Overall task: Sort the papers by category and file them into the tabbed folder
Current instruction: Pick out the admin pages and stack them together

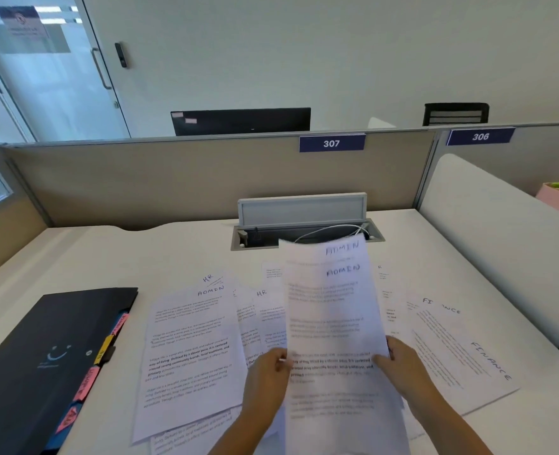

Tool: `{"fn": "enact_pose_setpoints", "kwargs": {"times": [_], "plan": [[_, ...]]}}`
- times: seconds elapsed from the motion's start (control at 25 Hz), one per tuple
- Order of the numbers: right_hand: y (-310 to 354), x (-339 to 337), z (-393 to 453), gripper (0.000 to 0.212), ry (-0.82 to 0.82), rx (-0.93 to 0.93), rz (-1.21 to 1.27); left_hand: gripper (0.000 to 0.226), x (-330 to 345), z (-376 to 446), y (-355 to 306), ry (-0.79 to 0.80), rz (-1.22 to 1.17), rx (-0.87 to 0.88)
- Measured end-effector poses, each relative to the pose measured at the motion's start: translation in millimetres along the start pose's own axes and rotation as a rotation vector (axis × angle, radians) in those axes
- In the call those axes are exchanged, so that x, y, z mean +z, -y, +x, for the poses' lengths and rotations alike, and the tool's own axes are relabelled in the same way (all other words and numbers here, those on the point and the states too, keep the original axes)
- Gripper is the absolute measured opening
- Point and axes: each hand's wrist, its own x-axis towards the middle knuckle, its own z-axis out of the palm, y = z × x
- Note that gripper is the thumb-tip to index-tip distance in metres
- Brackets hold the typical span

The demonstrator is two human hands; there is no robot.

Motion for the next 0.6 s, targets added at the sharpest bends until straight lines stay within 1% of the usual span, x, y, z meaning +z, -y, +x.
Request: {"fn": "enact_pose_setpoints", "kwargs": {"times": [0.12,0.24,0.36,0.44,0.52,0.6], "plan": [[20.7,-6.1,-6.6,0.018,-0.065,-0.132,0.054,0.021,-15.5,-7.6,-10.3,-0.177,-0.062,0.149],[37.6,-9.5,-14.9,0.013,-0.115,-0.260,0.092,0.027,-25.6,-14.2,-16.3,-0.263,-0.157,0.226],[41.4,-6.6,-16.3,0.015,-0.143,-0.344,0.078,0.026,-27.3,-16.6,-18.0,-0.289,-0.241,0.230],[33.7,-0.4,-12.6,0.020,-0.127,-0.345,0.066,0.024,-26.0,-17.1,-17.4,-0.286,-0.273,0.227],[24.1,5.4,-10.0,0.029,-0.098,-0.326,0.099,0.032,-23.3,-17.1,-16.6,-0.267,-0.272,0.208],[18.1,9.0,-9.2,0.032,-0.101,-0.288,0.104,0.038,-19.9,-15.2,-14.7,-0.239,-0.282,0.184]]}}
